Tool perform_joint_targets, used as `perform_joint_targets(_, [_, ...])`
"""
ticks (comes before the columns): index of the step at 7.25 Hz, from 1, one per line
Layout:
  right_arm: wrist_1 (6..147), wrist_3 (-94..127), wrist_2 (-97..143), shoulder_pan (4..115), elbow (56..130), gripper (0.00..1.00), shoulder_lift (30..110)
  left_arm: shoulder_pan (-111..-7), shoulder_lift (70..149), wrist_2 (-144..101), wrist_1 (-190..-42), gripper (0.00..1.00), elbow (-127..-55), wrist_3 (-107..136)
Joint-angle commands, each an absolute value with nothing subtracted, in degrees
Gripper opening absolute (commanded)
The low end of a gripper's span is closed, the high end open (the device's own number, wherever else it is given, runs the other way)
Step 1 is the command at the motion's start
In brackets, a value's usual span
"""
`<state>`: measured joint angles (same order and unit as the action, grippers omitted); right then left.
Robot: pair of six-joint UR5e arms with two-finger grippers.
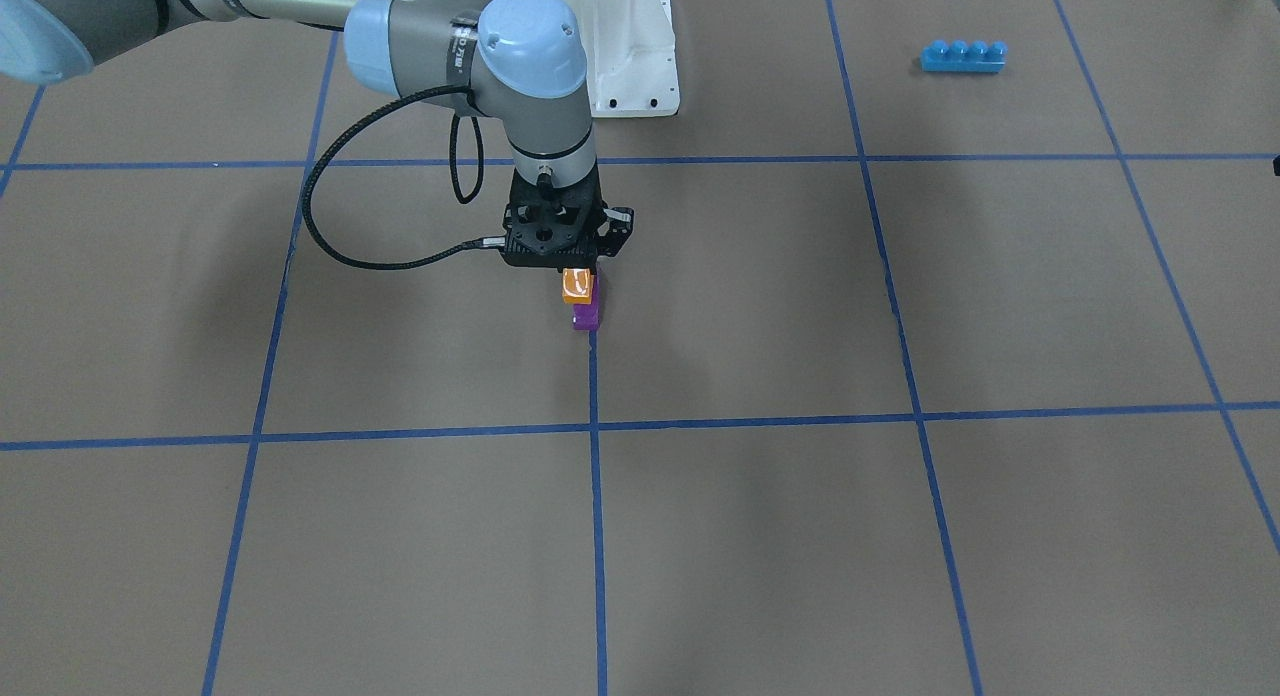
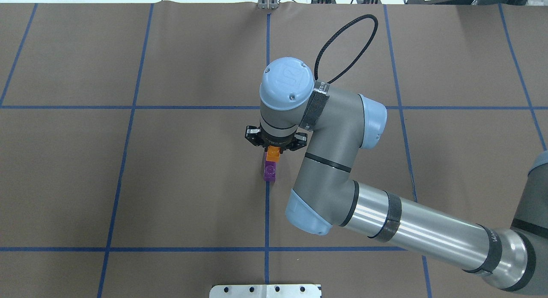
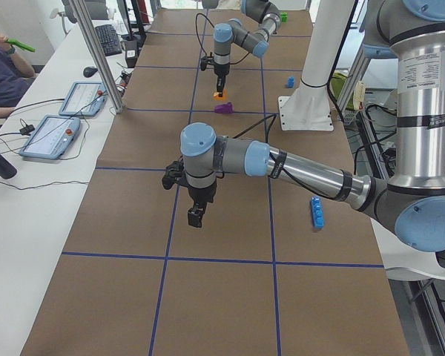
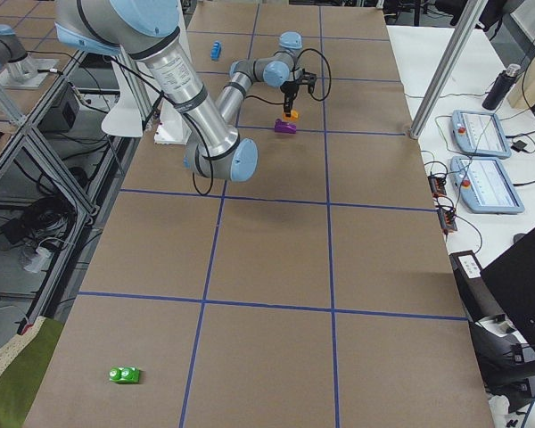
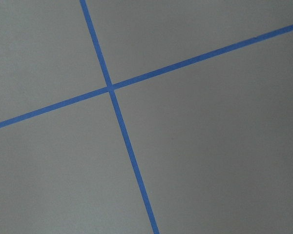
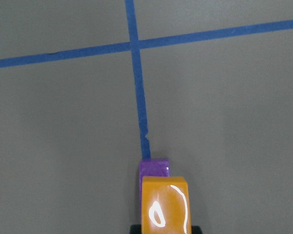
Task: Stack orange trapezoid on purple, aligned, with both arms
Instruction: 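Lower the orange block onto the purple block, aligning their edges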
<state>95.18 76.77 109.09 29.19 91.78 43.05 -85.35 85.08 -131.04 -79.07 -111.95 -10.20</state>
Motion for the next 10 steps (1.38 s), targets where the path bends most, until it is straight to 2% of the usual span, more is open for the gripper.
perform_joint_targets(1, [96.2, 76.8, 109.0, 27.1, 91.7, 0.00, 43.1, -85.3, 85.0, -131.0, -79.1, 1.00, -112.0, -10.2])
perform_joint_targets(10, [96.1, 75.6, 103.3, 25.1, 91.3, 0.00, 43.2, -85.3, 85.0, -131.0, -79.3, 1.00, -111.9, -10.2])
